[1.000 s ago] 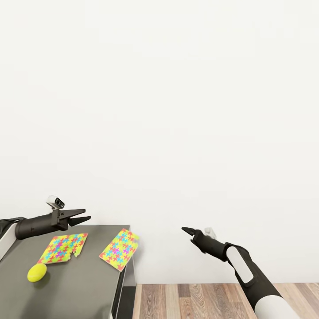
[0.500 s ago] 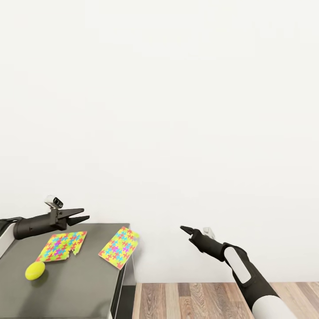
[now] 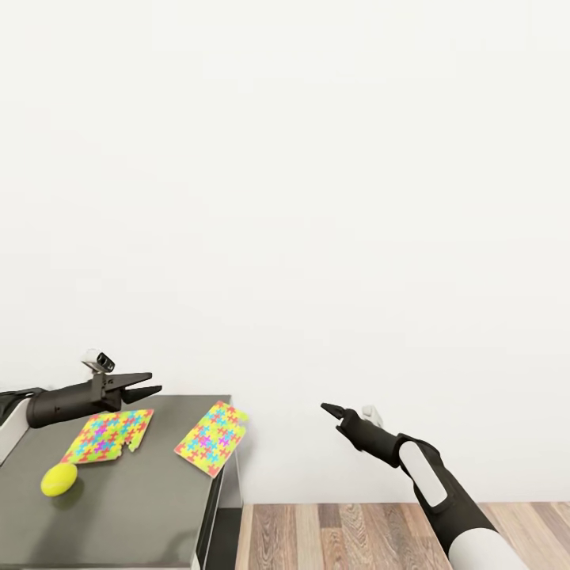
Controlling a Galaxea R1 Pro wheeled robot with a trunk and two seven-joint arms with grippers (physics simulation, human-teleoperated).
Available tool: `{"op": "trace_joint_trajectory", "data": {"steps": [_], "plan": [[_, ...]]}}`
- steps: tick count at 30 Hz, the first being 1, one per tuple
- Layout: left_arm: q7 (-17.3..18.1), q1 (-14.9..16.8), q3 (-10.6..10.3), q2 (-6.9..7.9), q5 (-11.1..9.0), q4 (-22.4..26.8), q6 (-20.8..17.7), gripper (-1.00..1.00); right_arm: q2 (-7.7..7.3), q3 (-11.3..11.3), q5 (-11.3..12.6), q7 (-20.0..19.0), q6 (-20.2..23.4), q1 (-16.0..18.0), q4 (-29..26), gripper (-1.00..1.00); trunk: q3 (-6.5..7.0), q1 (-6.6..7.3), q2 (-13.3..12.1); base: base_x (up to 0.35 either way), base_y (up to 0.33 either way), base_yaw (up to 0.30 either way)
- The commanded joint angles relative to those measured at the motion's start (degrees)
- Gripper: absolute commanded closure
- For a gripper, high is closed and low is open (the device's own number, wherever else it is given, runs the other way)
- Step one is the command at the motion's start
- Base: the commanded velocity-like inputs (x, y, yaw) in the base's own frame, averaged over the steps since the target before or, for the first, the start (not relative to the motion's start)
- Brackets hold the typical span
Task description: Put all the toys in the child's room - the three board games (two on the bed and one on the table), the two jigsaw puzzles on the table, and the tennis ball on the table - inside the toy box on the table in the child's room.
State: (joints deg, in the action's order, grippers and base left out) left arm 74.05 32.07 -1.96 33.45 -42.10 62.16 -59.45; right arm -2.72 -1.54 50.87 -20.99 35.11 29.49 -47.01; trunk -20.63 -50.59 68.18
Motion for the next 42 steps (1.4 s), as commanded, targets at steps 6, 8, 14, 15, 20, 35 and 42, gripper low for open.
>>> {"op": "trace_joint_trajectory", "data": {"steps": [6,8,14,15,20,35,42], "plan": [[0.13,0.09,-0.18,0.04,-0.35,-0.02,-0.46,-1.0,0.03,-0.01,0.3,-0.02,0.12,-0.1,0.09,-1.0,-1.15,-1.33,2.47,0.0,0.0,0.0],[0.14,0.1,-0.21,0.04,-0.44,0.06,-0.47,-1.0,0.05,0.01,0.33,-0.02,0.17,-0.12,0.12,-1.0,-1.51,-1.77,3.27,0.0,0.0,0.0],[0.0,0.07,-0.41,-0.19,-0.2,0.14,-0.49,-1.0,0.03,0.07,0.43,-0.1,0.34,-0.13,0.09,-1.0,-2.59,-3.08,5.68,0.0,0.0,0.0],[-0.08,0.08,-0.46,-0.45,-0.1,0.15,-0.46,-1.0,0.02,0.09,0.44,-0.08,0.36,-0.13,0.1,-1.0,-2.77,-3.3,6.08,0.0,0.0,0.0],[-0.25,0.09,-0.51,-1.27,0.05,0.35,-0.48,-1.0,0.08,-0.11,0.43,-0.1,0.41,-0.13,0.27,-1.0,-3.66,-4.4,8.08,0.0,0.0,0.0],[-0.69,0.07,-3.4,-2.51,1.31,8.61,-0.55,-1.0,0.08,-0.31,0.41,-2.04,0.92,-0.13,0.38,-1.0,-6.36,-7.7,14.1,0.0,0.0,0.0],[-0.69,0.18,-3.62,-2.72,4.74,12.06,-0.55,-1.0,0.1,-0.39,0.37,-2.11,1.0,-0.14,0.4,-1.0,-7.61,-9.23,16.91,0.0,0.0,0.0]]}}
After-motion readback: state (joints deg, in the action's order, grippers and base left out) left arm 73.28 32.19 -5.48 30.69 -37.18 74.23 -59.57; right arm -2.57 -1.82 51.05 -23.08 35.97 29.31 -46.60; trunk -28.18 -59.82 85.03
